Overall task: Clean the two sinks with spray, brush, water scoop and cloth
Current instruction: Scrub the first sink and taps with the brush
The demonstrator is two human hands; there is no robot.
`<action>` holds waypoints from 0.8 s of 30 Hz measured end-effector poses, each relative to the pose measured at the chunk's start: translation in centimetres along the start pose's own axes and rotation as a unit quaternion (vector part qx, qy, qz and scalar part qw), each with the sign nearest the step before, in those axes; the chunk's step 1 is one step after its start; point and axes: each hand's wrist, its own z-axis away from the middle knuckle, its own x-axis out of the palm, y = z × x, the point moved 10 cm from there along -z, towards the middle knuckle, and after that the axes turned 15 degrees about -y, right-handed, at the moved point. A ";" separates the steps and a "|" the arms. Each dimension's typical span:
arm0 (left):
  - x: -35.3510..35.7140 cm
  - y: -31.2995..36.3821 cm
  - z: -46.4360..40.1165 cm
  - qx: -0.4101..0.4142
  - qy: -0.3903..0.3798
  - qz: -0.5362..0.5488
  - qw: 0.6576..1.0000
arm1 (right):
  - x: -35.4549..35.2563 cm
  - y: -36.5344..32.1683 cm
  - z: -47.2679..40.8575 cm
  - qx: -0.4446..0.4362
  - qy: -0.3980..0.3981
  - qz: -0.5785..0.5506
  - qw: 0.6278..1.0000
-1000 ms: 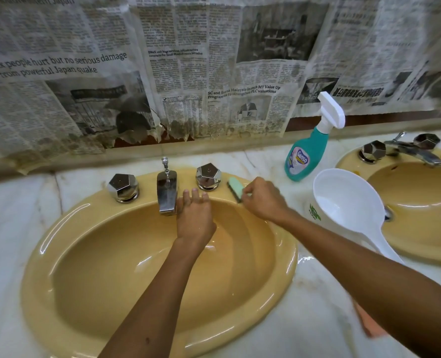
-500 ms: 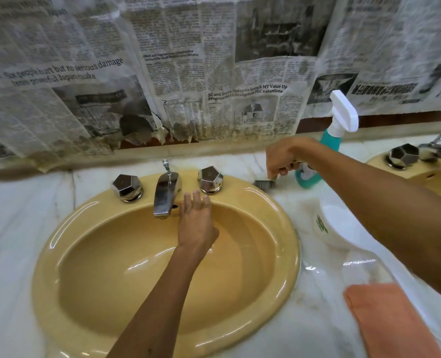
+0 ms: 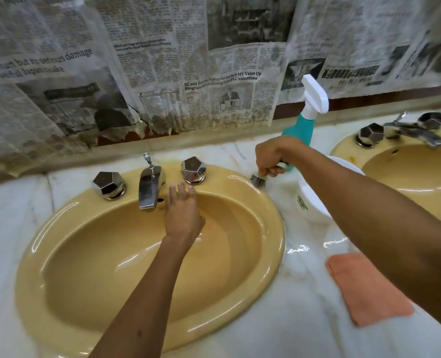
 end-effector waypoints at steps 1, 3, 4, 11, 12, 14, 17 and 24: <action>0.0 0.0 0.1 0.003 0.003 -0.001 1.000 | 0.1 -0.5 0.0 -0.006 0.018 -0.018 1.000; 0.0 -0.1 0.2 0.011 0.008 0.002 1.000 | 0.6 -2.1 -0.6 -0.043 0.067 -0.071 0.994; 0.0 -0.1 0.3 0.015 0.009 0.002 1.000 | 1.1 -2.5 -0.4 -0.053 0.094 -0.109 0.988; 0.0 -0.3 0.2 0.037 0.014 -0.010 0.999 | 7.9 5.0 3.8 0.002 0.213 -0.194 0.958; 0.0 -0.3 0.2 0.037 0.018 -0.013 0.999 | 9.9 6.6 4.0 0.010 0.223 -0.213 0.951; 0.1 -0.2 0.4 0.039 0.022 -0.011 0.999 | 13.2 8.5 3.4 0.009 0.249 -0.270 0.930; 0.3 -0.4 0.5 0.047 0.026 -0.008 0.999 | 12.3 8.4 2.9 -0.009 0.310 -0.325 0.893; 0.4 -0.4 0.5 0.062 0.038 -0.015 0.997 | 16.3 10.8 5.2 -0.051 0.288 -0.458 0.839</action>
